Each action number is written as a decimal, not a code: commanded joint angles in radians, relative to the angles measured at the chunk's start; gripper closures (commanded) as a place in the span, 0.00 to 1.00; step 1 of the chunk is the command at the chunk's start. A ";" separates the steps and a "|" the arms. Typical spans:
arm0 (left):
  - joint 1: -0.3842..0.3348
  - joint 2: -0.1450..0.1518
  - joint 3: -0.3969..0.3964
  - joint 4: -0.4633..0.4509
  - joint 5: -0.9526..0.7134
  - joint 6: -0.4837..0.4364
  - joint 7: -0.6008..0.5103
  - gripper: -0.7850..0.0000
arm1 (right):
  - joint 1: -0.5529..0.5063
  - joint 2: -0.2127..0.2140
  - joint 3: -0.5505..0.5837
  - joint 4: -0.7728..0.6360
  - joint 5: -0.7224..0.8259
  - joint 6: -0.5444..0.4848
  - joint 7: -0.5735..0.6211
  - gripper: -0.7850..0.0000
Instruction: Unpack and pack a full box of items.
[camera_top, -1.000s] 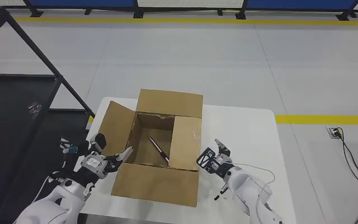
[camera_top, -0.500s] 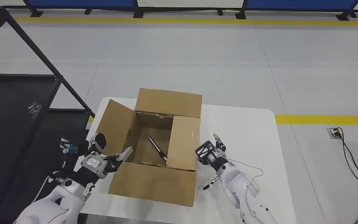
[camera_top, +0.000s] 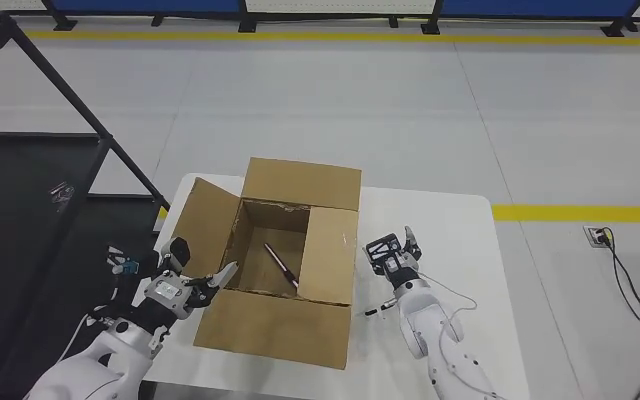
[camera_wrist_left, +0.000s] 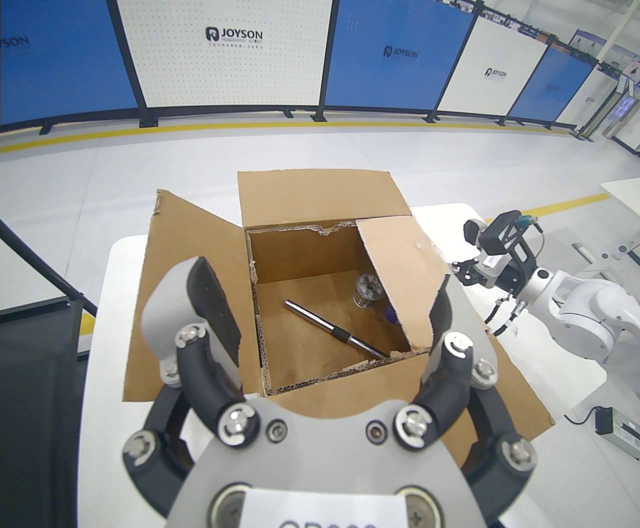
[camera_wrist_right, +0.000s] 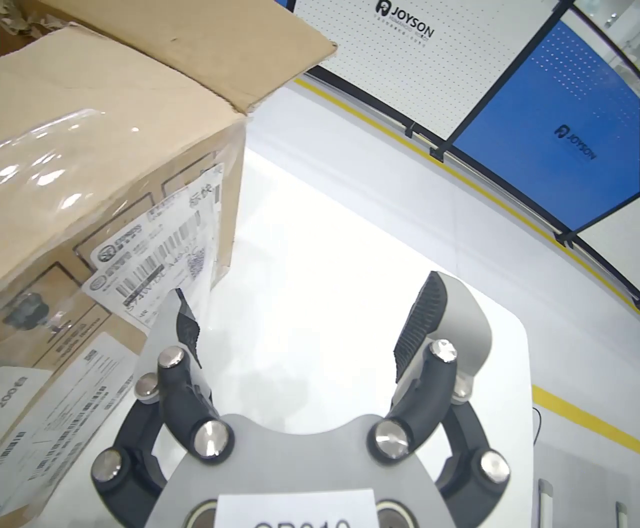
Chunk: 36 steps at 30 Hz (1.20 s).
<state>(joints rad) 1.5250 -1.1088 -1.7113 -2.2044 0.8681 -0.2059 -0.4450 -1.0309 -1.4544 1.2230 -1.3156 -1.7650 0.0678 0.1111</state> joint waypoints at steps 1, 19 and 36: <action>0.000 0.000 0.000 0.000 0.000 0.000 0.000 0.00 | -0.008 0.002 0.010 -0.015 -0.006 0.010 0.000 0.00; 0.000 0.000 0.000 0.000 0.000 0.000 0.000 0.00 | -0.071 0.010 0.072 -0.114 -0.080 0.153 0.081 0.00; 0.000 0.000 0.000 0.000 0.000 0.000 0.000 0.00 | -0.101 0.024 0.101 -0.177 -0.163 -0.035 0.099 0.00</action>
<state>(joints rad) 1.5250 -1.1088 -1.7113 -2.2044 0.8681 -0.2059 -0.4450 -1.1289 -1.4343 1.3198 -1.4888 -1.9248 0.1089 0.2231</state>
